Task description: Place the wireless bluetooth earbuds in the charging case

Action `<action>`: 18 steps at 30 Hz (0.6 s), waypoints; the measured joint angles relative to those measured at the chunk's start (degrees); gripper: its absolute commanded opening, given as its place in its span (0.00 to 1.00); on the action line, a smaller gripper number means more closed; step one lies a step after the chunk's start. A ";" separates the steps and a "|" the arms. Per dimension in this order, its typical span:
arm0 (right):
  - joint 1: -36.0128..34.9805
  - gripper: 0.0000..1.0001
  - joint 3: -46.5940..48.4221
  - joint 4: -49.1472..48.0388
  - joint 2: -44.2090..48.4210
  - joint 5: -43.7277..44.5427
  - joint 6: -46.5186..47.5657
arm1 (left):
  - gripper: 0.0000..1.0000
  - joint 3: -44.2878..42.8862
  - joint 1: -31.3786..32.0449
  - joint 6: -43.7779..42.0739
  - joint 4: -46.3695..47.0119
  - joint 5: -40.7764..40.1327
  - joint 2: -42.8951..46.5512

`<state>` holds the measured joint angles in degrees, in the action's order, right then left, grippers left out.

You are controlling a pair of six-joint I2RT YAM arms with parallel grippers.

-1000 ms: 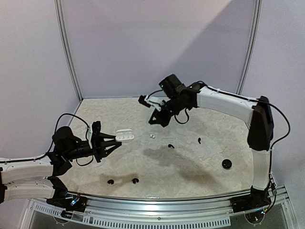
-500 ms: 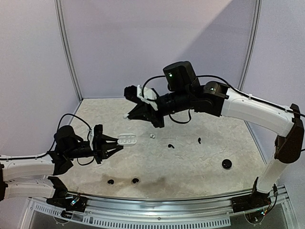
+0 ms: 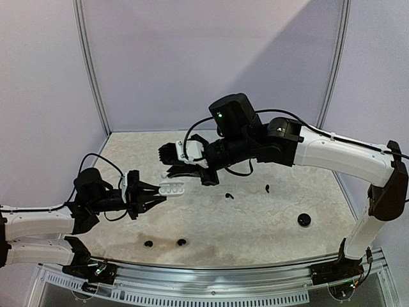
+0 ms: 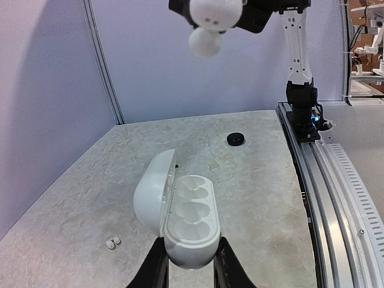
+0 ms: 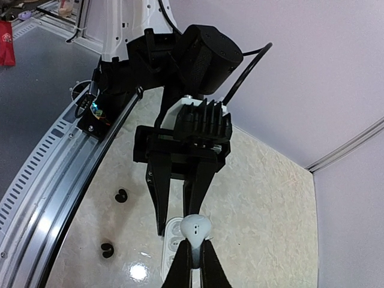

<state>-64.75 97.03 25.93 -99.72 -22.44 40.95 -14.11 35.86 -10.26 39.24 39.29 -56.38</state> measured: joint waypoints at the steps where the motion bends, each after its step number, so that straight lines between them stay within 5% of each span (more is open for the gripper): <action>1: -0.09 0.00 0.00 0.00 -0.04 0.39 0.37 | 0.00 0.00 0.00 -0.26 0.07 0.04 -0.04; 18: -0.20 0.00 -0.55 -0.09 -1.11 2.67 1.84 | 0.00 0.00 0.55 -3.02 1.27 -0.26 -0.28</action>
<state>-64.95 96.49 25.85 -100.84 -19.77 42.78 -14.11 36.40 -13.28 40.51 39.03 -56.66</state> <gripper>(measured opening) 0.039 0.206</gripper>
